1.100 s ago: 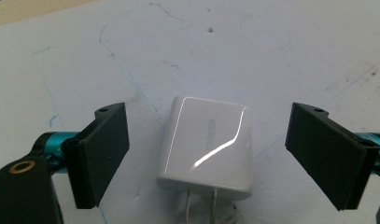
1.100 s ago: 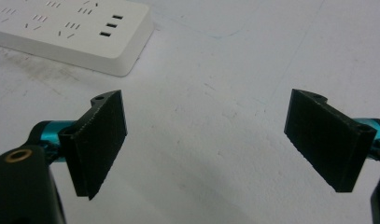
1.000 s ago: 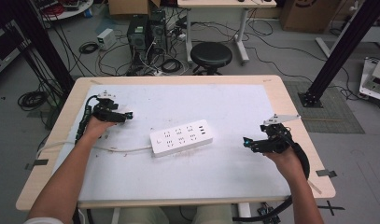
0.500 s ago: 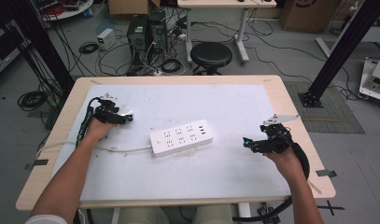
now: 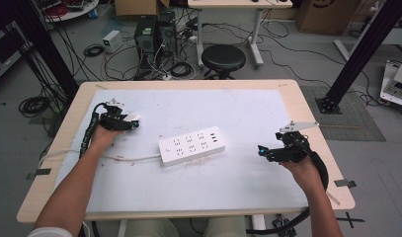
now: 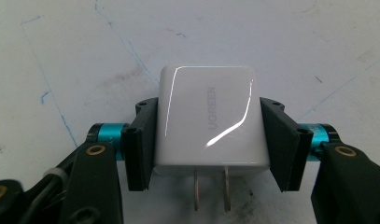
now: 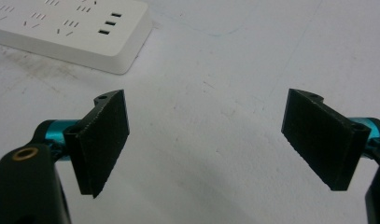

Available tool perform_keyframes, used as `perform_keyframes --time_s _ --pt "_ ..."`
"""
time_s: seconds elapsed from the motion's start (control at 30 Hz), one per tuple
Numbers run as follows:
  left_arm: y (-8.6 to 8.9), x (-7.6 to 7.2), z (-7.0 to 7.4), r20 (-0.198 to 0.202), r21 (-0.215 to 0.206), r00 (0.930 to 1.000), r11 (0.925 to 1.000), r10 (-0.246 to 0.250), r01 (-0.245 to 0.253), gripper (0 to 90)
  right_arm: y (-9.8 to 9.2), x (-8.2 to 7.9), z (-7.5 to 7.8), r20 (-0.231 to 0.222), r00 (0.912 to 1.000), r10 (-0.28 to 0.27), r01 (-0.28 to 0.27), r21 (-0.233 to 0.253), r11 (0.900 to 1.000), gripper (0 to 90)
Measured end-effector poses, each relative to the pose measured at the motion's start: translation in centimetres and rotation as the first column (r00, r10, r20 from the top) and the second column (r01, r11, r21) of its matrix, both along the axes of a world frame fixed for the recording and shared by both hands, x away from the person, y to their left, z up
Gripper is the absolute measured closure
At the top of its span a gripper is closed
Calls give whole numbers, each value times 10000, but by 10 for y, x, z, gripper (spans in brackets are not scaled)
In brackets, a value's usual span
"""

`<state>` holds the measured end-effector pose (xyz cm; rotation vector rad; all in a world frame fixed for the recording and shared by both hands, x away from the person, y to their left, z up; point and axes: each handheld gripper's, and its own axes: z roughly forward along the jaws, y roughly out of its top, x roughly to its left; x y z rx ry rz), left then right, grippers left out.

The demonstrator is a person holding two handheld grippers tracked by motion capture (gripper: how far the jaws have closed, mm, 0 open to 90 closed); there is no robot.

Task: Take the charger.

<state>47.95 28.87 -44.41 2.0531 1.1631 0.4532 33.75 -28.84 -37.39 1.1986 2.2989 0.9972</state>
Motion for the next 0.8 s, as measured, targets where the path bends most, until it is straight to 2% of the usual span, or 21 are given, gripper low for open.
perform_keyframes --time_s 0.2,0.33,0.37,0.5,0.53,0.8 --pt "-1 -6 8 277 -54 9995 9998 174 -172 425 -1 -1 -1 -20 10000 30 -30 16 10000 152" --pt "-2 -11 16 494 -269 9984 9993 265 -252 426 -1 -1 -1 22 10000 64 -64 23 10000 152" --pt "-2 -16 22 619 -463 9975 9984 347 -319 426 0 -1 -1 45 9999 112 -112 76 9999 152" --pt "-3 -30 32 861 -639 9956 9975 367 -312 426 1 -3 -1 22 9998 180 -181 97 9998 152" --pt "-4 -36 37 915 -537 9953 9982 325 -277 426 1 -3 -1 47 9997 253 -254 89 9996 152" --pt "-8 -62 48 1225 -871 9898 9943 724 -619 426 5 -6 -1 103 9989 459 -460 117 9989 152"
